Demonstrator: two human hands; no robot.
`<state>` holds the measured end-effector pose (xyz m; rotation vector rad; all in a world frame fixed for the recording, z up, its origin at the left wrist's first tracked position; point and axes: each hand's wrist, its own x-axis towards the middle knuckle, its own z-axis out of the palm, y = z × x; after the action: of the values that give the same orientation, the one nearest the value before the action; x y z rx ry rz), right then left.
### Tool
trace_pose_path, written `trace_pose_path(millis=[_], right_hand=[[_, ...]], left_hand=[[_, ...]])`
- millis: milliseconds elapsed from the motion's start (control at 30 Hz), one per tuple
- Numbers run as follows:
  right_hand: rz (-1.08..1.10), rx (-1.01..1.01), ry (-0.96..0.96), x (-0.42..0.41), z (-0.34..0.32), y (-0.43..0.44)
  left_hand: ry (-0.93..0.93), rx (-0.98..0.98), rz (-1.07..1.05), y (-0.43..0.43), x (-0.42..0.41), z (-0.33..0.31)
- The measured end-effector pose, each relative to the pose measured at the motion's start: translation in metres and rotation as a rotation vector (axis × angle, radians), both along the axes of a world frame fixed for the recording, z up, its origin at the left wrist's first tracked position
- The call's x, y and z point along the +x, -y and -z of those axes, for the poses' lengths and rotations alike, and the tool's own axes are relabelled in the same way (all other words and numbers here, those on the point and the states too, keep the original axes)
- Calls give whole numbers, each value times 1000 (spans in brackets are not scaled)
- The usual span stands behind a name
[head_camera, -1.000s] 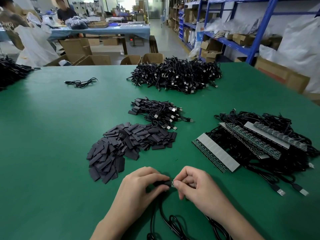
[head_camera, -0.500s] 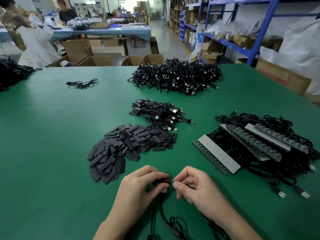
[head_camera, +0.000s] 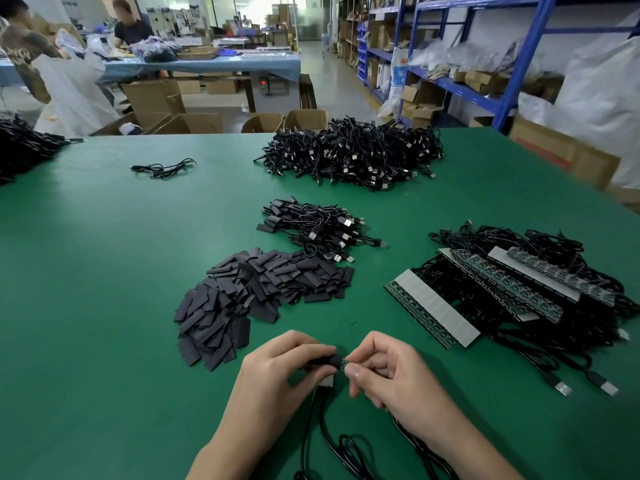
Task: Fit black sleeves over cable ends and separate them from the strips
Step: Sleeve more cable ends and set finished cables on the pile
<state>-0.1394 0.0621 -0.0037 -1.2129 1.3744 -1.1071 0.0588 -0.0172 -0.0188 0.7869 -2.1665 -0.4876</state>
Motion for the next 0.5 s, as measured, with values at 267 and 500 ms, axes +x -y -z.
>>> trace_pose_path(millis=[267,500], right_hand=[[13,-31,-163,1,2,-1],[-27,-49,-168,-4,-2,1]], left_hand=[[59,64,103,1,1,1],[48,106,85,1,0,1]])
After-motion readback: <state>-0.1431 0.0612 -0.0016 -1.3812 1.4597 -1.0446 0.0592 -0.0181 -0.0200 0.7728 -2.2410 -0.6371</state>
